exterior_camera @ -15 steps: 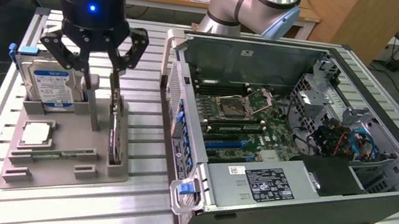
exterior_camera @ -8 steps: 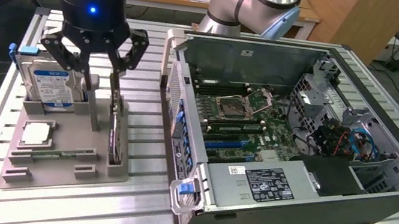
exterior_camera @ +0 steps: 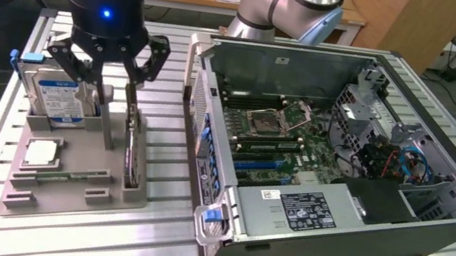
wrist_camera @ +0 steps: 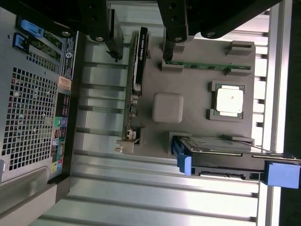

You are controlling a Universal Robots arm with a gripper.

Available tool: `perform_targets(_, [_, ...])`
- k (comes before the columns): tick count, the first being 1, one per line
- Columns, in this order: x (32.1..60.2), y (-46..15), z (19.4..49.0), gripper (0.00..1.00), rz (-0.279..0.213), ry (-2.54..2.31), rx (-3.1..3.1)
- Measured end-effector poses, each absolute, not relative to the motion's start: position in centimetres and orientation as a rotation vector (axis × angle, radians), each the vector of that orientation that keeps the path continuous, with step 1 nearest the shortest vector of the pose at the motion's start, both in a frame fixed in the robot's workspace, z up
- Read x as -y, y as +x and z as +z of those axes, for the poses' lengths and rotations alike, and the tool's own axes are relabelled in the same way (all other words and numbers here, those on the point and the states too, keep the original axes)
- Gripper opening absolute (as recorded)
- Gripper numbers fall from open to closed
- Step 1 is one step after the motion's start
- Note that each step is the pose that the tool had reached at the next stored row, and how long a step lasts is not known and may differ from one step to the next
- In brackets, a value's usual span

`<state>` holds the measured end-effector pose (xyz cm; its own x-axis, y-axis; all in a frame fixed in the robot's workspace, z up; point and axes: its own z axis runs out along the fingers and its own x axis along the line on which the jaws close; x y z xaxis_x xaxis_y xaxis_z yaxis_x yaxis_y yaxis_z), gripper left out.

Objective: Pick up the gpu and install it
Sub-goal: 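Pick up the gpu and move the gpu toward the slot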

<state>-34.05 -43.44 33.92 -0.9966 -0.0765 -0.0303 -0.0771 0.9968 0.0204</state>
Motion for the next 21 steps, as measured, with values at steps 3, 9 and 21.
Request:
perform_targets(3, [43.45, -34.04, 33.83, 0.47, 0.033, -0.120, -3.109])
perform_targets(9, [43.48, -34.02, 33.66, 0.47, 0.034, -0.120, -3.109])
perform_targets(21, [43.54, -33.97, 33.33, 0.47, 0.033, -0.120, -3.109])
